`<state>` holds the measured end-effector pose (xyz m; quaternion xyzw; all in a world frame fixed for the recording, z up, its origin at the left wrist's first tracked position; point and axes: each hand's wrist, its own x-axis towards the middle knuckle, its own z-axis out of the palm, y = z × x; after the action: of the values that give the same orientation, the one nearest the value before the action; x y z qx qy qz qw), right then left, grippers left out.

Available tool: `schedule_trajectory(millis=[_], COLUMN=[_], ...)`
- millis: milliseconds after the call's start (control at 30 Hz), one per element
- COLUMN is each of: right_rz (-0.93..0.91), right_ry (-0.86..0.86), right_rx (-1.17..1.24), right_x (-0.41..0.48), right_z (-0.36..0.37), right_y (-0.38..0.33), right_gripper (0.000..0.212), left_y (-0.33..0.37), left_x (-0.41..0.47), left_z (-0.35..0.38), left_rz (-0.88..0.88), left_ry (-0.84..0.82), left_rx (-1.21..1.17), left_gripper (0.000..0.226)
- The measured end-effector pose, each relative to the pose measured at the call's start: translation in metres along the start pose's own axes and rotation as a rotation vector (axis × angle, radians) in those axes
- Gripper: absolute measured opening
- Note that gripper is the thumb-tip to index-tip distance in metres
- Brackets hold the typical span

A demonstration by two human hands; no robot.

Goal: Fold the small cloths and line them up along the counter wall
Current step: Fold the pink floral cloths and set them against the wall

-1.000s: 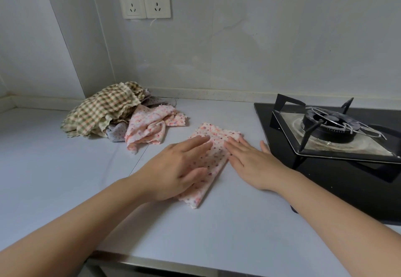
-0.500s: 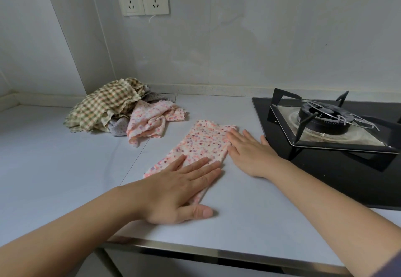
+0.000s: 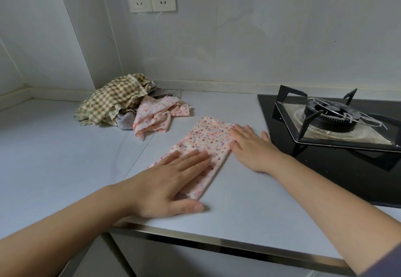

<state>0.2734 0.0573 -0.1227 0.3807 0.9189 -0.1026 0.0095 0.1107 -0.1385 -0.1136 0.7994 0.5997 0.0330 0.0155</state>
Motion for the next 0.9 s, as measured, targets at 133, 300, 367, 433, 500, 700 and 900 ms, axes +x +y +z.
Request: schedule_trajectory(millis=[133,300,367,433,500,700,900], right_rz=[-0.105,-0.520,-0.525,-0.511,-0.508,-0.574,-0.512], right_ry=[0.094,0.138,0.093,0.080,0.047,0.124,0.092], right_rx=[0.049,0.271,0.320,0.276,0.252,0.334,0.604], right_x=[-0.002,-0.019,-0.026,-0.028,-0.029,-0.025,-0.025], right_z=[-0.002,-0.003,-0.005,-0.007,-0.008,0.000,0.000], right_y=[-0.005,-0.017,-0.022,-0.025,-0.028,-0.030,-0.023], right_gripper=[0.054,0.065,0.048,0.029,0.034,0.028,0.036], left_y=[-0.006,-0.006,-0.008,-0.006,-0.004,-0.035,-0.073], left_x=[-0.007,0.014,0.024,0.035,0.043,0.035,0.023], left_z=[-0.001,-0.003,-0.008,-0.014,-0.021,-0.011,0.009], left_rz=[0.034,-0.104,-0.155,-0.168,-0.160,-0.231,-0.352], left_ry=[0.274,0.472,0.530,0.557,0.597,0.720,0.604], left_rx=[-0.094,-0.168,-0.249,-0.319,-0.395,-0.684,-0.406], left_gripper=[0.042,0.035,0.032,0.029,0.025,0.034,0.038])
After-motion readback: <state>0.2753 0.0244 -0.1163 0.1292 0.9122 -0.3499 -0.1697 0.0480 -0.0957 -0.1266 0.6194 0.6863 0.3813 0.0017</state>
